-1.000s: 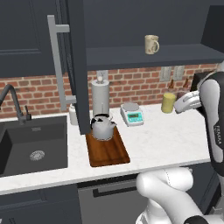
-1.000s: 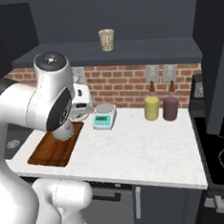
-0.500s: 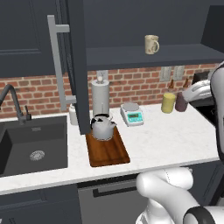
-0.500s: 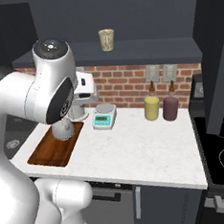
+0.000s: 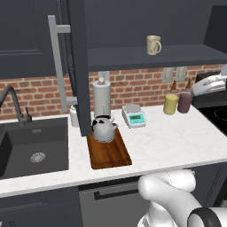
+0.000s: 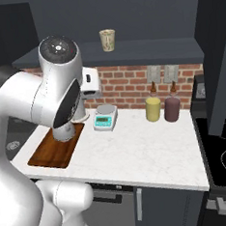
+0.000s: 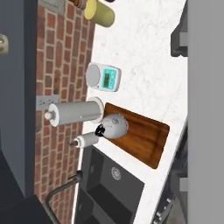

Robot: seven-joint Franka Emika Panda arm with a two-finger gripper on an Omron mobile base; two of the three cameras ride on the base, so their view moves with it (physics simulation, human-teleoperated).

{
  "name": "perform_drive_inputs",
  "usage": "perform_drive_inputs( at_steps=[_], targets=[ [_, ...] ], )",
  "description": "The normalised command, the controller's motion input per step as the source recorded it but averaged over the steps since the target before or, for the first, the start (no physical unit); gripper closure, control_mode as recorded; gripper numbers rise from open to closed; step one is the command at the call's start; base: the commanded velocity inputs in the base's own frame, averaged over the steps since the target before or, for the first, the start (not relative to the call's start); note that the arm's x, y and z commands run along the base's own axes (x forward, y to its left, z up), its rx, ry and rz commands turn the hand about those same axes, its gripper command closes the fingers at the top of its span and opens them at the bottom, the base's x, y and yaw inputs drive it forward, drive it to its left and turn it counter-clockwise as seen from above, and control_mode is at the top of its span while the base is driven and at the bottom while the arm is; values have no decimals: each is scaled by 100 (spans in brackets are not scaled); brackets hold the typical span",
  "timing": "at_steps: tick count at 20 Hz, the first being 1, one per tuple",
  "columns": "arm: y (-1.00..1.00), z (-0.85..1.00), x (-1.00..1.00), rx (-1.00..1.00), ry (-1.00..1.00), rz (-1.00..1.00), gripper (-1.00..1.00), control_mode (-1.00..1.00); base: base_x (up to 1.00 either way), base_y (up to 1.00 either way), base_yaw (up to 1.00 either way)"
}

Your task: Pick the kettle from the counter and place it on the tray. Then pick the mug from the cabinet and place it on the tray. Then close the cabinet doors.

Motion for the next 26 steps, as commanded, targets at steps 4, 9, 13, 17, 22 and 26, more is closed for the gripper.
perform_drive_inputs(
  at_steps=[4,9,13,17,22,26],
  targets=[
    [-3,35,8,4,-1,-5,-100,-100,0,0,0],
    [0,37,4,2,0,-5,-100,-100,0,0,0],
    [0,0,23,3,-4,0,-100,-100,0,0,0],
    [0,0,24,4,-9,-1,-100,-100,0,0,0],
    [0,0,26,2,-1,-1,-100,-100,0,0,0],
    [0,0,27,1,0,-1,-100,-100,0,0,0]
  ],
)
